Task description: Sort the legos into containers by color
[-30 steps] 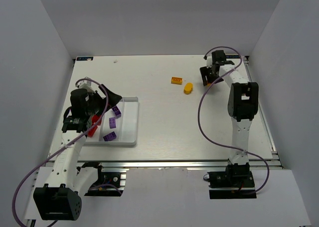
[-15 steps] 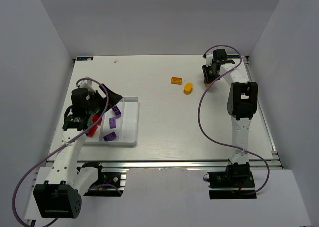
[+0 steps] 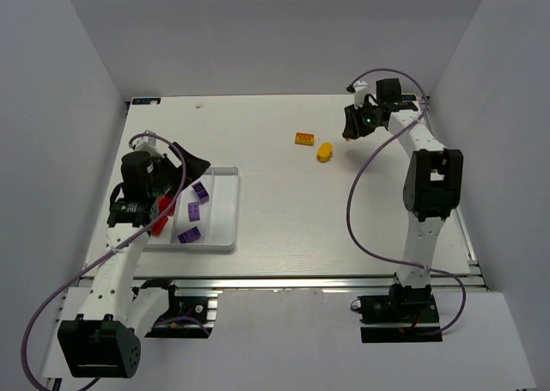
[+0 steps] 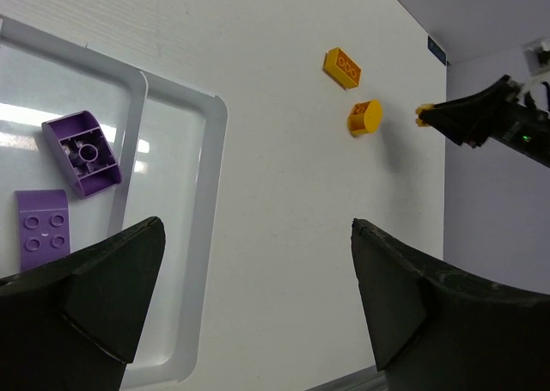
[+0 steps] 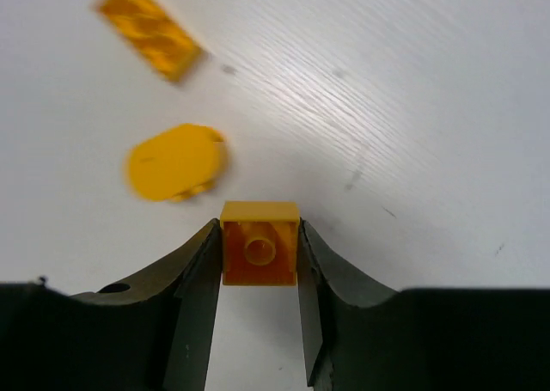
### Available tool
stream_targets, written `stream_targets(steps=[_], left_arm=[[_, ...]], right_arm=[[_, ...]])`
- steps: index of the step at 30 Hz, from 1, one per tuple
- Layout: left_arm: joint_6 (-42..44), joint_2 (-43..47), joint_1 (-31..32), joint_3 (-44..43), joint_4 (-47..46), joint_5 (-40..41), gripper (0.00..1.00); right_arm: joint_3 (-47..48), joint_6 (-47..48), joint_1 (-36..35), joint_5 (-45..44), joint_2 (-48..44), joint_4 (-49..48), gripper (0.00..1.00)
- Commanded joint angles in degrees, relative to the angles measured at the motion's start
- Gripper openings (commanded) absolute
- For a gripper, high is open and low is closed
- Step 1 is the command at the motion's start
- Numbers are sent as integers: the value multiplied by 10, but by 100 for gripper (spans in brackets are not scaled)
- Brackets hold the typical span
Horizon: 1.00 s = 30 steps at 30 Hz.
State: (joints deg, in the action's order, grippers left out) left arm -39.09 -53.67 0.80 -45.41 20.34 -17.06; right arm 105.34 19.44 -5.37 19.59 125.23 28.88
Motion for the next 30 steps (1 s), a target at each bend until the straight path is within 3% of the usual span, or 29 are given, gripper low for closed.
stream_targets(steps=[1, 6, 9, 14, 19, 30], left_arm=[[-5, 23, -3, 8, -21, -7, 98], [-13, 36, -3, 11, -18, -1, 98], [-25, 59, -3, 22, -28, 3, 98], [-34, 111, -3, 24, 4, 46, 98], [-9, 148, -3, -20, 110, 116, 98], [-9, 208, -3, -33, 192, 152, 98]], right_arm=[[-53, 69, -32, 180, -126, -72, 0], [-146, 155, -117, 243, -200, -73, 0], [-155, 166, -183, 250, -211, -74, 0], [-107, 137, -276, 249, -174, -61, 0], [-63, 107, -343, 212, -134, -56, 0], [-15, 56, -408, 139, -41, -80, 0]])
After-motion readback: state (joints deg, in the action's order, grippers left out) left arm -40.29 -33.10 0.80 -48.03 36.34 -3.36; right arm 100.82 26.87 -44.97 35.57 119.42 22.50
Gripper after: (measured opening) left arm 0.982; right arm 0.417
